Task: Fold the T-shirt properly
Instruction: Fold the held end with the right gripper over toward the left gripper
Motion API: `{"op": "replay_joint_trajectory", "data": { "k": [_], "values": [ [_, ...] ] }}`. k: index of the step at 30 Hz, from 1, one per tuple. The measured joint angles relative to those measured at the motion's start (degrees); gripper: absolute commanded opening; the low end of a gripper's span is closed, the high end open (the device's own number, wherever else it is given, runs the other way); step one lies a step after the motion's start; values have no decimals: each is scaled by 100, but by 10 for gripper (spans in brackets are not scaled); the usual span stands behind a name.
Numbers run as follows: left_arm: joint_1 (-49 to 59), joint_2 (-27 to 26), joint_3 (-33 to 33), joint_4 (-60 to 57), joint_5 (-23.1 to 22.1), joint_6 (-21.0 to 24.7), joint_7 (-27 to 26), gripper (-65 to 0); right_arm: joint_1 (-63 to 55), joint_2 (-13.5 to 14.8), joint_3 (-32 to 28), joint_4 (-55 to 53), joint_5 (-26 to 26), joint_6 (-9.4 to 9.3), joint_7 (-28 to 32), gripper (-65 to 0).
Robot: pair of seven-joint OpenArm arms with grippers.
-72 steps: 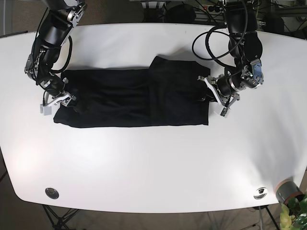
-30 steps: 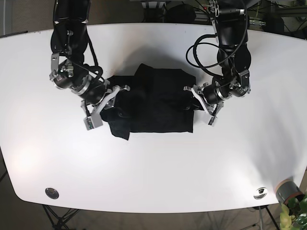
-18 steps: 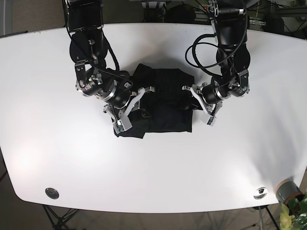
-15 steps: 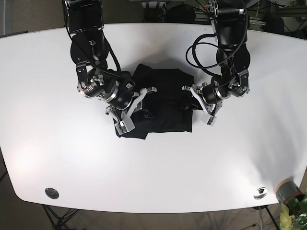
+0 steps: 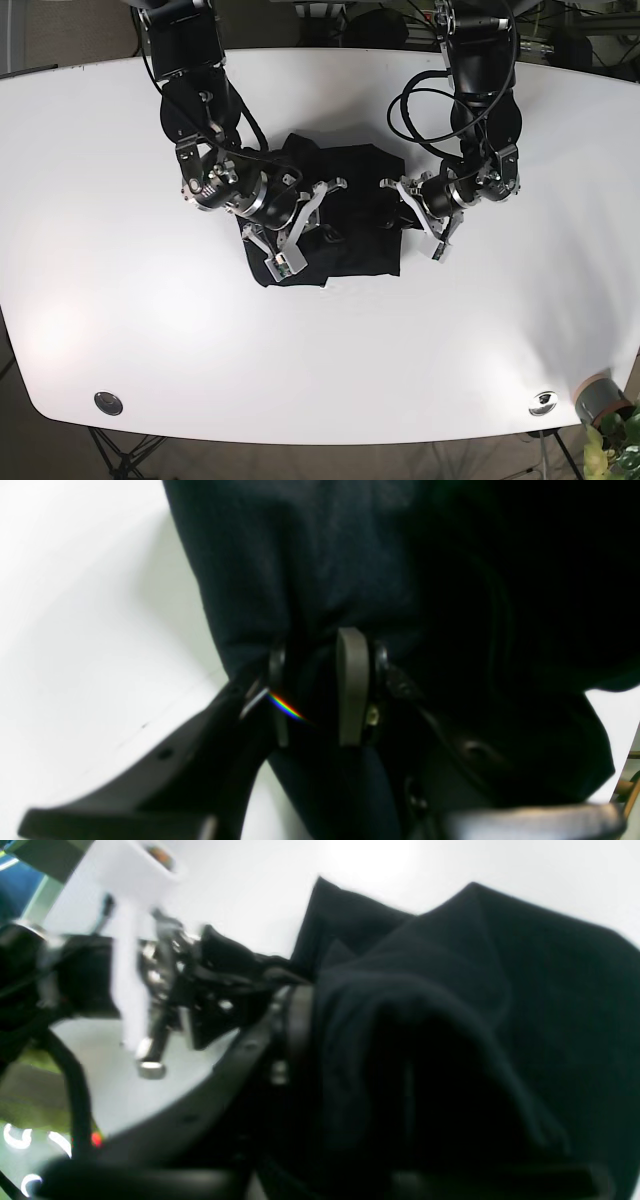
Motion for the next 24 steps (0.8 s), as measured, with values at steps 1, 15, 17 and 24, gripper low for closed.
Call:
{"op": "replay_joint_trajectory", "data": {
  "k": [1,15,17,24],
  "values": [
    [0,0,0,0,-13,0,2,-531,28,-7,-2,-59,-2,7,-20,-406],
    [2,-4,0,-4,-17,0,2,-531,372,116,-599,-101,17,-15,-46,-119],
    [0,-4,0,-4,-20,0,0,-531,387,164,-754,-90,22,15,-181,-119],
    [0,-7,-2,-4,-15,0,7,-531,223,225,-455,511,20,0,-223,-119]
  ]
}}
